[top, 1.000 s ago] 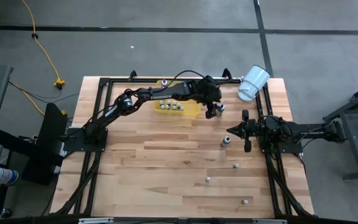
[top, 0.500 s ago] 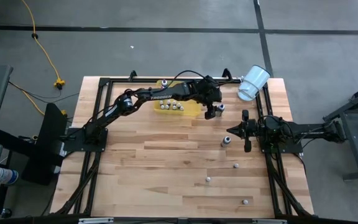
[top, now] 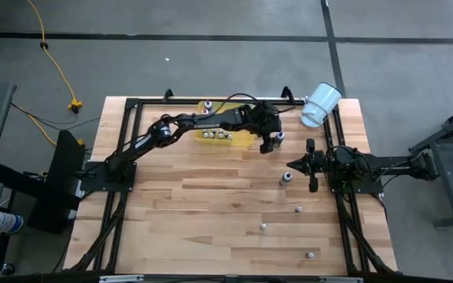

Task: Pick & Place food coloring
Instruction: Put the large blue food coloring into the yellow container

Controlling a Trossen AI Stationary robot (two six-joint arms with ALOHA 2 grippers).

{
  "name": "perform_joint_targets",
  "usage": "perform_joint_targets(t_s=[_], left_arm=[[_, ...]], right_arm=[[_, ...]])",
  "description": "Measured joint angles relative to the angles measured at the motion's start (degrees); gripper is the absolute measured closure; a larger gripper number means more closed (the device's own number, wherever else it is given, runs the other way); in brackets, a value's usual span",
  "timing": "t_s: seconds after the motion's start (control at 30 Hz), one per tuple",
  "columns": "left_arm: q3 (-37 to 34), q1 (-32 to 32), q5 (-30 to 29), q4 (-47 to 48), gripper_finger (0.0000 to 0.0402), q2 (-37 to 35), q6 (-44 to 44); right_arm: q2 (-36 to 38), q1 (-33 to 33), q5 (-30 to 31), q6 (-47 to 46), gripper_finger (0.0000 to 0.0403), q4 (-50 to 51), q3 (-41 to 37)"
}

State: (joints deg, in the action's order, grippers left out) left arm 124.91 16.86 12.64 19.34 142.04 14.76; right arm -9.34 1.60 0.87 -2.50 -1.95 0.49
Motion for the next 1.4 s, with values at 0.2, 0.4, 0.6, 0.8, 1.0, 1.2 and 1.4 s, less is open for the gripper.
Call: perform_joint_targets(t_s=[0.2, 0.4, 0.6, 0.8, 1.0, 1.2, 1.4], left_arm=[[-0.05, 0.0, -0.19, -0.75, 0.0179, 0.13, -0.07], [-0.03, 0.37, 0.07, -3.7, 0.0179, 0.09, -2.96], [-0.05, 0.39, 1.13, -3.37, 0.0179, 0.85, -3.24], [-0.05, 0.39, 2.06, -4.34, 0.0179, 0.85, -3.37], [-0.05, 0.39, 2.71, -4.12, 0.0193, 0.86, -3.4], [-0.02, 0.39, 3.97, -4.37, 0.0251, 1.38, -4.49], [-0.01, 0.39, 4.04, -4.57, 0.0293, 1.38, -4.54]], right_arm=[[0.0, 0.0, 0.0, 0.0, 0.0402, 0.0, 0.01], [0.0, -0.02, -0.01, 0.0, 0.0402, 0.0, 0.0], [0.0, -0.02, 0.0, 0.0, 0.0402, 0.0, 0.01], [0.0, 0.0, -0.01, 0.0, 0.0402, 0.0, 0.0], [0.0, -0.02, -0.01, 0.0, 0.0402, 0.0, 0.0], [-0.01, -0.01, -0.01, 0.0, 0.0402, 0.01, 0.02], [-0.02, 0.0, 0.0, 0.0, 0.0402, 0.0, 0.01]])
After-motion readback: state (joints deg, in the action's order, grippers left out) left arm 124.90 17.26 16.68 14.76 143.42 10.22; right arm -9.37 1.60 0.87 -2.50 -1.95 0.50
